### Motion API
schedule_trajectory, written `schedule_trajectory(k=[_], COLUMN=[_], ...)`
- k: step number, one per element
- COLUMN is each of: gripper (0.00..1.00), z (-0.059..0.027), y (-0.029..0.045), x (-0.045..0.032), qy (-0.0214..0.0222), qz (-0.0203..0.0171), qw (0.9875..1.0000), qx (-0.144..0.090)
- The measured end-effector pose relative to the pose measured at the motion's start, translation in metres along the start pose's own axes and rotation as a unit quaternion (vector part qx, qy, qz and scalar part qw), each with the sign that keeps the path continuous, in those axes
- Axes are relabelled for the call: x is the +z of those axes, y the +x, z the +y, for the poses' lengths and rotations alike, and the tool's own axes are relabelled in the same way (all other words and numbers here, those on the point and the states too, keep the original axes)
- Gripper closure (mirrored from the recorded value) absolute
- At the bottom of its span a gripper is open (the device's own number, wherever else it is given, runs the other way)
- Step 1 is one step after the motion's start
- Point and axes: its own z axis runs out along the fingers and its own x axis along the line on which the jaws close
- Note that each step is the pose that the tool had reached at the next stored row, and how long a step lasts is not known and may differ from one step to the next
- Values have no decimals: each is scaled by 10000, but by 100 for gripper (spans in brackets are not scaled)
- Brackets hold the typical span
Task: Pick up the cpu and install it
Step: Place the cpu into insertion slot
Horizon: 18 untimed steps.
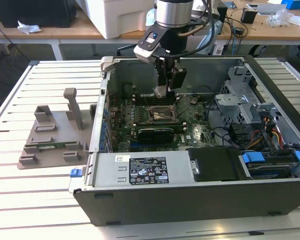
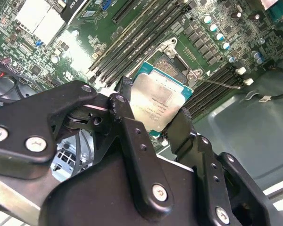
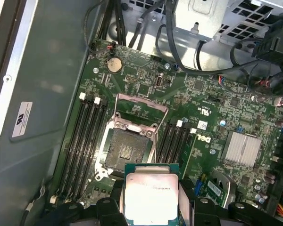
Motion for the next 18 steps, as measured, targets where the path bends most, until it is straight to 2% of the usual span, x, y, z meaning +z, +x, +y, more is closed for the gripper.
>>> schedule_trajectory(k=[8,14,17,18], gripper=[45,45,45,45], z=[0,0,1,0], y=[0,0,1,0], x=[0,1,3,5], qy=[9,18,27,32], qz=[-2,-2,-6,-4], qw=[9997,9991,9981,9973], qx=[224,420,623,735])
